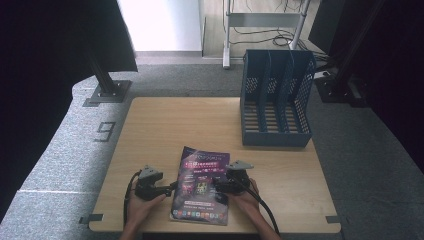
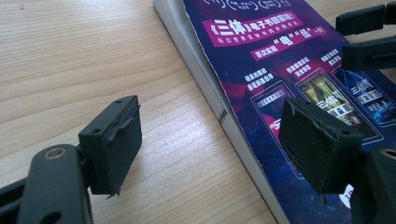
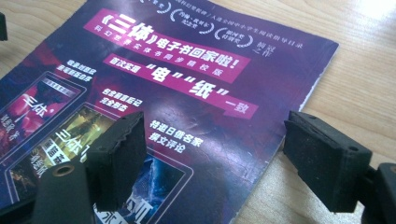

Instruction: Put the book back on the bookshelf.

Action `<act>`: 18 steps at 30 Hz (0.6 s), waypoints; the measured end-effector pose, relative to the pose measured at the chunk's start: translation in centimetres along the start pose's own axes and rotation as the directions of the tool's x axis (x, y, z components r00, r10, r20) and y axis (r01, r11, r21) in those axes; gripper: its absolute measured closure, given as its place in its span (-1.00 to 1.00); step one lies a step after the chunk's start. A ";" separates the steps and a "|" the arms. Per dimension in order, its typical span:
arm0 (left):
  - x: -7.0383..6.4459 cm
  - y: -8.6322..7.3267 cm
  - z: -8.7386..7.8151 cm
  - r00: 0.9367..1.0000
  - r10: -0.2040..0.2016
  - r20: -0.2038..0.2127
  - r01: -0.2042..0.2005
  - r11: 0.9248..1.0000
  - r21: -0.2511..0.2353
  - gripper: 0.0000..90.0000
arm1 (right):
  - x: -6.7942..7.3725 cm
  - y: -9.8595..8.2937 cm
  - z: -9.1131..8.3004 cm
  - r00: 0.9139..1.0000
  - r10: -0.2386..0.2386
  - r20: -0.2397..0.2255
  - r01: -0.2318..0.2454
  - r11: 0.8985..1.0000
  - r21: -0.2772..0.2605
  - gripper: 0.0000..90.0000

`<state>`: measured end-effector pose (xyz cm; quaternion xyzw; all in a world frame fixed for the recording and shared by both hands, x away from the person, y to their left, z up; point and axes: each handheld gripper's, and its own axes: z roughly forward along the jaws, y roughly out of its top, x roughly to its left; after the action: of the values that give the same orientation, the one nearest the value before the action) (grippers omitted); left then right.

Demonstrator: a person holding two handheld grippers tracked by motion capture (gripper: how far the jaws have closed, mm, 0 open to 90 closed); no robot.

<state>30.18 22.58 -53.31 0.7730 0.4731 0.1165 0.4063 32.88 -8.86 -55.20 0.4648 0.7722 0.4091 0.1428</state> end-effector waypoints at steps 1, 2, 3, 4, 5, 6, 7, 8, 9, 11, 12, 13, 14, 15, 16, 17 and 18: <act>0.0 0.0 0.0 1.000 -0.001 -0.002 0.001 1.000 -0.001 -0.53 | 0.0 -0.1 0.0 1.000 0.003 0.002 -0.003 1.000 0.002 -0.54; 0.0 0.0 0.0 1.000 -0.001 -0.004 0.001 1.000 -0.001 -0.53 | 0.0 -0.1 0.1 1.000 0.003 0.005 -0.003 1.000 -0.002 -0.54; -0.1 0.0 0.0 1.000 0.000 -0.006 0.000 1.000 -0.003 -0.53 | 0.1 -0.1 0.1 1.000 0.000 0.007 0.000 1.000 -0.002 -0.54; -0.1 0.0 0.0 1.000 0.000 -0.007 0.000 1.000 -0.006 -0.53 | 0.1 -0.1 0.1 1.000 0.000 0.008 0.000 1.000 -0.002 -0.54; -0.2 0.1 0.1 1.000 -0.001 -0.009 0.001 1.000 -0.006 -0.54 | 0.1 -0.1 0.1 1.000 -0.001 0.009 0.001 1.000 -0.002 -0.54; -0.2 0.1 0.2 1.000 -0.002 -0.013 0.001 1.000 -0.007 -0.54 | 0.1 -0.1 0.1 1.000 -0.002 0.010 0.002 1.000 -0.001 -0.54; -0.3 0.1 0.3 1.000 0.002 -0.014 -0.002 1.000 -0.004 -0.55 | 0.1 -0.1 0.1 1.000 -0.004 0.012 0.004 1.000 -0.001 -0.54; -0.4 0.2 0.4 1.000 0.007 -0.016 -0.007 1.000 -0.002 -0.55 | 0.1 -0.1 0.1 1.000 -0.006 0.013 0.006 1.000 0.000 -0.53; -0.5 0.3 0.5 1.000 0.009 -0.018 -0.009 1.000 -0.002 -0.55 | 0.2 -0.1 0.1 1.000 -0.007 0.013 0.007 1.000 0.000 -0.53; -0.6 0.4 0.8 1.000 0.009 -0.024 -0.009 1.000 -0.001 -0.56 | 0.2 -0.1 0.1 1.000 -0.009 0.014 0.009 1.000 0.000 -0.53; -0.7 0.5 0.9 1.000 0.011 -0.027 -0.011 1.000 -0.001 -0.56 | 0.2 -0.1 0.1 1.000 -0.010 0.014 0.010 1.000 0.001 -0.53; -0.8 0.7 1.1 1.000 0.013 -0.026 -0.013 1.000 0.001 -0.56 | 0.2 -0.1 0.1 1.000 -0.012 0.015 0.012 1.000 0.000 -0.53; -0.9 0.8 1.2 0.999 0.014 -0.029 -0.014 1.000 0.002 -0.56 | 0.2 -0.1 0.1 1.000 -0.013 0.015 0.013 1.000 0.000 -0.53; -1.0 1.0 1.3 0.999 0.016 -0.029 -0.015 1.000 0.002 -0.56 | 0.2 -0.1 0.1 1.000 -0.014 0.015 0.014 1.000 0.001 -0.53; -1.1 1.1 1.5 0.999 0.019 -0.033 -0.018 1.000 0.004 -0.56 | 0.2 -0.1 0.1 1.000 -0.015 0.015 0.015 1.000 0.001 -0.53; -1.2 1.3 1.7 0.999 0.024 -0.033 -0.024 1.000 0.003 -0.56 | 0.2 -0.1 0.1 1.000 -0.016 0.015 0.016 1.000 0.001 -0.53; -1.4 1.5 1.9 0.999 0.026 -0.032 -0.026 1.000 0.007 -0.56 | 0.2 -0.1 0.1 1.000 -0.017 0.015 0.017 1.000 0.002 -0.53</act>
<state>31.50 20.13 -53.13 0.7784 0.4700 0.1326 0.3944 32.79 -8.72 -55.31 0.4615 0.7752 0.4037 0.1518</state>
